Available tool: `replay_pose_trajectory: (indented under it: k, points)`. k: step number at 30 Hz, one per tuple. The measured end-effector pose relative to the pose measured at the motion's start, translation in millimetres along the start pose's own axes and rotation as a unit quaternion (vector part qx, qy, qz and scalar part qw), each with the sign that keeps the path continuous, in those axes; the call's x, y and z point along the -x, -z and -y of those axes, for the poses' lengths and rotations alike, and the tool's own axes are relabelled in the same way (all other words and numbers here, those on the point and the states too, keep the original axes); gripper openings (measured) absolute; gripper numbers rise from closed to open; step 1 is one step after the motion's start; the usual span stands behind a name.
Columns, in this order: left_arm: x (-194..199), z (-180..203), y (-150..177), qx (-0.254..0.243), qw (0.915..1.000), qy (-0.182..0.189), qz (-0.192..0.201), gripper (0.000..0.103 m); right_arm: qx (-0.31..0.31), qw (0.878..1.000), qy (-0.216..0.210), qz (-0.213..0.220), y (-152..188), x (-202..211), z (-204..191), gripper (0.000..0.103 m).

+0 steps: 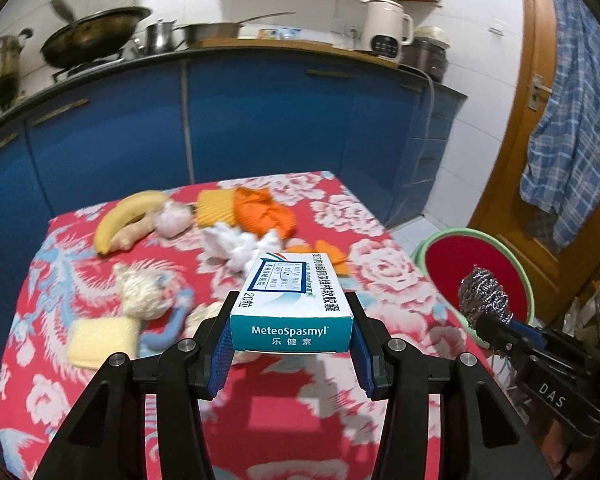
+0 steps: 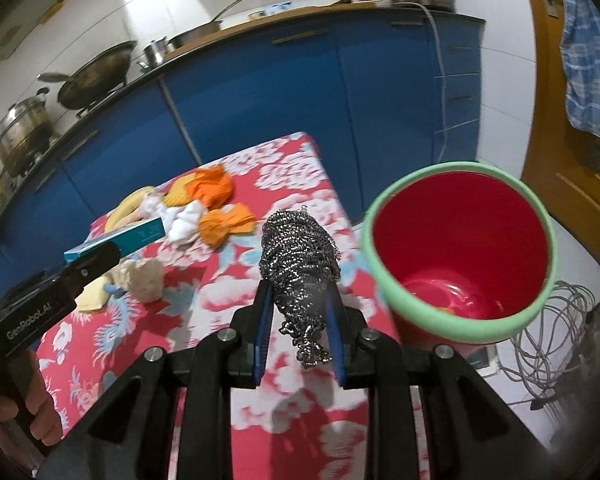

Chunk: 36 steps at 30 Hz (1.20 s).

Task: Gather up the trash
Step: 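Carry the box and steel wool over the red bucket and release both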

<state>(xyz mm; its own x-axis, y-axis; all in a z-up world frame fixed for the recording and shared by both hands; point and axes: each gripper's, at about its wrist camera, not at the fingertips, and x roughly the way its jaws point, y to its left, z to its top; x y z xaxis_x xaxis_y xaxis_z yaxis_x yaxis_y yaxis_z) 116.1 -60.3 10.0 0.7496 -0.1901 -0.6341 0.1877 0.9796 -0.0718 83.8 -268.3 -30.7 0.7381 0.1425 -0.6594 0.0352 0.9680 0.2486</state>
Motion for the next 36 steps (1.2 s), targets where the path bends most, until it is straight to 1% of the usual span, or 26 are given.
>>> replay_pose_trajectory:
  k: [6, 14, 18, 24, 30, 36]
  points:
    - [-8, 29, -8, -0.023, 0.9995, 0.023, 0.007, 0.051, -0.027, 0.999, 0.023, 0.007, -4, 5, 33, 0.028]
    - [-23, 68, -16, -0.051, 0.9974, 0.052, 0.006, 0.051, -0.062, 0.996, 0.057, 0.010, -6, 7, 79, 0.028]
    - [-31, 86, -19, -0.063, 0.9961, 0.061, 0.005, 0.051, -0.075, 0.995, 0.069, 0.009, -6, 5, 99, 0.028]
    - [-42, 108, -19, -0.078, 0.9943, 0.073, 0.001, 0.051, -0.092, 0.992, 0.091, 0.011, -9, 0, 125, 0.033]
    - [-52, 127, -19, -0.093, 0.9919, 0.086, -0.003, 0.051, -0.109, 0.990, 0.093, 0.014, -10, -3, 145, 0.033]
    - [-65, 143, -17, -0.101, 0.9903, 0.095, -0.013, 0.051, -0.114, 0.989, 0.097, 0.017, -10, -2, 153, 0.034]
